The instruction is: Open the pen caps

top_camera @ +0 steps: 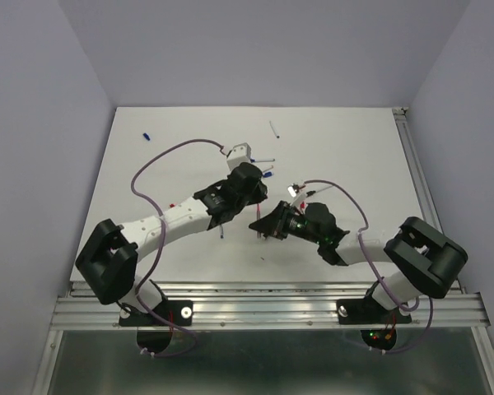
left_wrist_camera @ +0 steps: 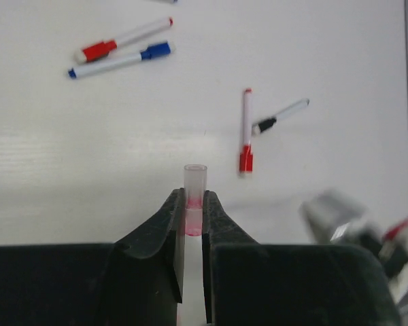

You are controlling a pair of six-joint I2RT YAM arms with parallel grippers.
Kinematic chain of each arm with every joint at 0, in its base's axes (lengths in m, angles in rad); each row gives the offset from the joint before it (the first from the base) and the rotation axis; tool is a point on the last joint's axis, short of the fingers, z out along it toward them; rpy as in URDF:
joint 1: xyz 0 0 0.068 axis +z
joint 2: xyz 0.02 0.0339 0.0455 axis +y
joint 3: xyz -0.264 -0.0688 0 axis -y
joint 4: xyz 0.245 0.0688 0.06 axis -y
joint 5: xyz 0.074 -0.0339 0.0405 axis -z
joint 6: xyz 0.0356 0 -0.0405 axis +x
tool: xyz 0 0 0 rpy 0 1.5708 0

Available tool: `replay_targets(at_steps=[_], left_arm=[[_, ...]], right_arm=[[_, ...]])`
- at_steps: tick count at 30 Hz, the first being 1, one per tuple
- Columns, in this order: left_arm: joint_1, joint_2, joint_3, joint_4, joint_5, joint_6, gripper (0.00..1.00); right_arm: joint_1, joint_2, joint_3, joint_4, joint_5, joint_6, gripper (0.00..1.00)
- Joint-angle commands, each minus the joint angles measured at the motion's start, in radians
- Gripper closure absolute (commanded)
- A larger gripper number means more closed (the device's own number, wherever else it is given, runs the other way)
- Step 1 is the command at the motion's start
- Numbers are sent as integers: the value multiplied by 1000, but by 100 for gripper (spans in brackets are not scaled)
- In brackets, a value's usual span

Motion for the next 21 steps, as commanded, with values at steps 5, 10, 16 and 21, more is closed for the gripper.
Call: replay_targets(at_steps=[5, 10, 16, 21], left_arm=[[158, 118, 212, 225, -234, 66, 100], [241, 60, 163, 225, -172, 72, 100], [405, -25, 94, 140, -168, 105, 100], [610, 12, 157, -3, -48, 144, 100]], right_arm=[[304, -140, -76, 123, -294, -1, 99], [306, -263, -23, -162, -162, -110, 99], [289, -361, 93, -567, 93, -248, 99], [120, -384, 158, -736, 191, -326, 99]])
